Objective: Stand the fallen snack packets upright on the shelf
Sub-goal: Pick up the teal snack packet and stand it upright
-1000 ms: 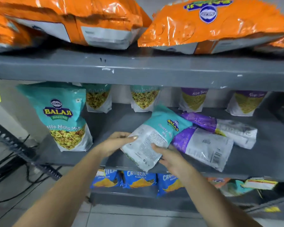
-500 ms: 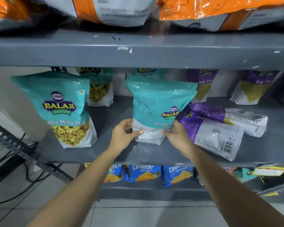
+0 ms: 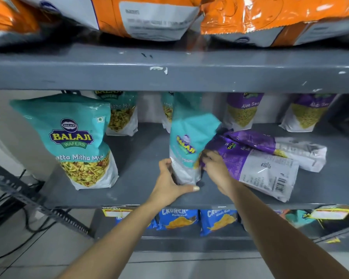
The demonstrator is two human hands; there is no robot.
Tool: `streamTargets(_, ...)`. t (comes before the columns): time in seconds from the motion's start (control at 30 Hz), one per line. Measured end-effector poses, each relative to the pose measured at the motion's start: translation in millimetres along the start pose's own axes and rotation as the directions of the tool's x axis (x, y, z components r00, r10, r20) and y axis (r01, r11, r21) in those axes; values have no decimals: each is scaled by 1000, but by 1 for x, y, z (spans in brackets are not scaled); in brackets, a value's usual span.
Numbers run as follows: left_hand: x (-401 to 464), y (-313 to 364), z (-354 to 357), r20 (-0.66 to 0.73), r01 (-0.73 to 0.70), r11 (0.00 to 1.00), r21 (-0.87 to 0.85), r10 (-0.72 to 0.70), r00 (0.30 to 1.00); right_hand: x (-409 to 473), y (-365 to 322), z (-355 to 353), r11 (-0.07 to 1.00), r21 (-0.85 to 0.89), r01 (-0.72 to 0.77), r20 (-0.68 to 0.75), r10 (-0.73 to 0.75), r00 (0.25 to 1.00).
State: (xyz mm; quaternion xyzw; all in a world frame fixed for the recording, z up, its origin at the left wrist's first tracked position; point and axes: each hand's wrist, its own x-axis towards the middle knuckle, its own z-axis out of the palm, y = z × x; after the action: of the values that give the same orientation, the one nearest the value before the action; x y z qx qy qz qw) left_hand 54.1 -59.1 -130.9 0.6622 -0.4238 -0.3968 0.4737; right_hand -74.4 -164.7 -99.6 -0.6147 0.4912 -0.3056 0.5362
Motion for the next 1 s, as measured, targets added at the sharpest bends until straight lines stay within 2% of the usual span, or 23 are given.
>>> streamTargets(0.1, 7, -1, -3, -3, -7, 1000, 10, 7, 1000, 1, 3, -12, 999, -41, -1, -4, 1, 1000)
streamTargets(0.23, 25, -3, -26, 36, -3, 997, 78, 0, 999, 13, -2, -21, 998, 32, -56, 25, 55, 998)
streamTargets(0.33, 34, 9, -48, 174, 4, 995, 97, -21, 984, 24, -12, -25, 998, -51, -26, 160, 34, 986)
streamTargets(0.4, 39, 18, -59, 252, 9, 996, 91, -31, 967, 29, -15, -25, 999, -19, -48, 266, 52, 963)
streamTargets(0.53, 42, 19, -72, 171, 43, 999, 30, -48, 984, 33, -13, -26, 998, 13, -64, 298, 57, 953)
streamTargets(0.6, 38, 19, -73, 192, 45, 999, 2, -44, 980, 31, -8, -28, 998, -28, -52, 303, 58, 951)
streamTargets(0.7, 38, 23, -69, 184, 28, 999, 26, -32, 982, 23, -5, -27, 997, -69, -40, 344, 61, 937)
streamTargets(0.8, 42, 24, -68, 141, -9, 996, 84, -3, 990, 25, -6, -28, 995, -98, -31, 320, 61, 946)
streamTargets(0.9, 40, 33, -70, 161, -4, 998, 64, -6, 987, 26, -16, -33, 990, -134, -50, 377, 98, 921)
streamTargets(1.0, 41, 51, -67, 99, -67, 997, -34, 70, 993, 27, -32, -32, 999, 35, -20, 419, 4, 908)
